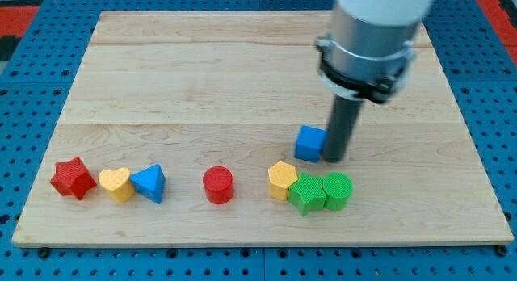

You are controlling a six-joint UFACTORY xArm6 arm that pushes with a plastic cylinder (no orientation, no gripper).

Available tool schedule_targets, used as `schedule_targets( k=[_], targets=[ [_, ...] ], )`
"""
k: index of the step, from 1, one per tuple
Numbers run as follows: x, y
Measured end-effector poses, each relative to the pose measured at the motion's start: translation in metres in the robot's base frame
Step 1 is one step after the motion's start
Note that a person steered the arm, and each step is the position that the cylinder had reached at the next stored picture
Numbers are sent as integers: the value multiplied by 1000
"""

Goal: Slightly move the blue triangle into the yellow heart

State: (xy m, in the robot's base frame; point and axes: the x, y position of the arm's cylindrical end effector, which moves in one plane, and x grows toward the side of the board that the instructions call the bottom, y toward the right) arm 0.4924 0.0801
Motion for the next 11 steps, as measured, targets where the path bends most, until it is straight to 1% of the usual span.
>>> schedule_targets(
  k=[2,3,4,5,6,8,9,10,11],
  targets=[
    [-73,-45],
    [-86,-23],
    [-98,-92],
    [-66,-143],
    [-27,-115],
    [18,-137],
    [34,-181],
    [61,-197],
    [98,-219]
  ],
)
